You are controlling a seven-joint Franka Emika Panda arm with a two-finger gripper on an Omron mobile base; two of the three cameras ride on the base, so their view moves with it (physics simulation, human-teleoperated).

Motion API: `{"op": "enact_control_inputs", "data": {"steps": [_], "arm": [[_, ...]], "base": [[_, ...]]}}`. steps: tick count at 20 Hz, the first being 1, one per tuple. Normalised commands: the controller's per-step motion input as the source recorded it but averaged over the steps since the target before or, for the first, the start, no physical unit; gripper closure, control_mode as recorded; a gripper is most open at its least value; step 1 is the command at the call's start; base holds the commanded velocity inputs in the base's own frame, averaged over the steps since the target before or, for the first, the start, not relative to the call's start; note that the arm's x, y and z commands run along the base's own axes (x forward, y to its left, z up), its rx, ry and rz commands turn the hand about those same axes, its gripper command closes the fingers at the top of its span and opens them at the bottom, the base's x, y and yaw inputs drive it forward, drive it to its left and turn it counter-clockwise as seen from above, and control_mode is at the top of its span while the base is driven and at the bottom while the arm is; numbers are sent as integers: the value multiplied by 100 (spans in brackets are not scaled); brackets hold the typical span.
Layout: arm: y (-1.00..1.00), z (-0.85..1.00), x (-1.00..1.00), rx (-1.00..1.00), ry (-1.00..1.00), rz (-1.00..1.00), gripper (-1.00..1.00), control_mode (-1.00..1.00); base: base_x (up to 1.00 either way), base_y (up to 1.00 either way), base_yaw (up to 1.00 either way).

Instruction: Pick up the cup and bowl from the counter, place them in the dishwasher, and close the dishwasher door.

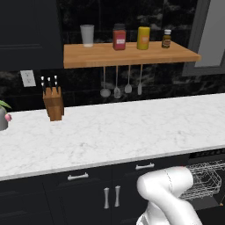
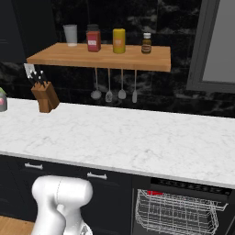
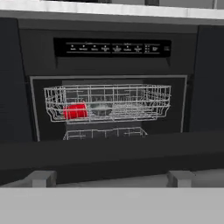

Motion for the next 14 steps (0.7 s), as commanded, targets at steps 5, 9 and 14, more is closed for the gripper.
{"op": "enact_control_inputs", "data": {"steps": [5,9,14], "arm": [[-56,-86,-74,1,4,3,-100,-100],[-12,-98,-34,6,3,1,-100,-100],[4,-97,18,8,0,0,-100,-100]], "base": [[0,0,0],[0,0,0],[0,0,0]]}}
